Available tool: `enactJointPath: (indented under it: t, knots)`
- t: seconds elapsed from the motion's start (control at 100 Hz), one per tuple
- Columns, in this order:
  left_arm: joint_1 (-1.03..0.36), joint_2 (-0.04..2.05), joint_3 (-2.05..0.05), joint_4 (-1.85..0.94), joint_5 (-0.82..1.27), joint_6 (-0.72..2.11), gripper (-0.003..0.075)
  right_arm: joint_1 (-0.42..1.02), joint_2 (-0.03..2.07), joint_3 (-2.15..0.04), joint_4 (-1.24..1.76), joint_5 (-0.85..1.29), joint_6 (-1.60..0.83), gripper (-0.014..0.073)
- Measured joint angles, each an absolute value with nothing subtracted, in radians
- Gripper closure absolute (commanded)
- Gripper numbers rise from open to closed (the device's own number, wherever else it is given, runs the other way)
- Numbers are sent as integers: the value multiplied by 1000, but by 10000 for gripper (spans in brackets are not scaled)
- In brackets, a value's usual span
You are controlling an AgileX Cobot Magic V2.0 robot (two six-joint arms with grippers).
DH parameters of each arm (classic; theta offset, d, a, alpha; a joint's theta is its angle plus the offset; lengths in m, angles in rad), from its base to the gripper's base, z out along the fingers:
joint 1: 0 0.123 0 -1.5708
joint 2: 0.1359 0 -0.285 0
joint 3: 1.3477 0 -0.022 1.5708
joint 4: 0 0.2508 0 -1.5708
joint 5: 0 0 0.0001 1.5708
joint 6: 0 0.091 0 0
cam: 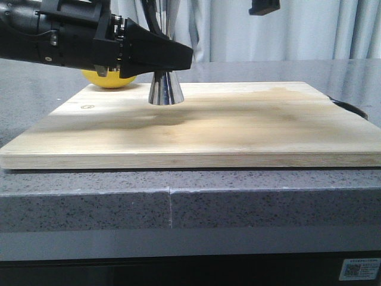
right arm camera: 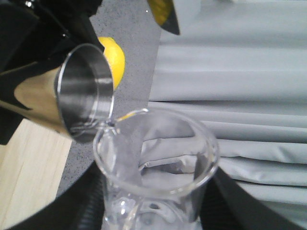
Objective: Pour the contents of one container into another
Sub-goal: 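Hold the beaker tilted over the jigger with the right gripper, continuing the pour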
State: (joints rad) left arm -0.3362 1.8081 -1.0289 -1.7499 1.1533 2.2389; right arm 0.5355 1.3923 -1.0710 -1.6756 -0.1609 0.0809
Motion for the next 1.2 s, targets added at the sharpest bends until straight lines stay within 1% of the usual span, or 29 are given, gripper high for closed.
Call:
enactJointPath:
  t: [0.98, 1.2]
  knots:
    - [-336, 1808, -1029, -1750, 1153, 2239, 739, 538, 1392, -1071, -1699, -165, 78, 566]
    - [-336, 1808, -1029, -1750, 1153, 2239, 739, 553, 1392, -1071, -1633, -167, 80, 566]
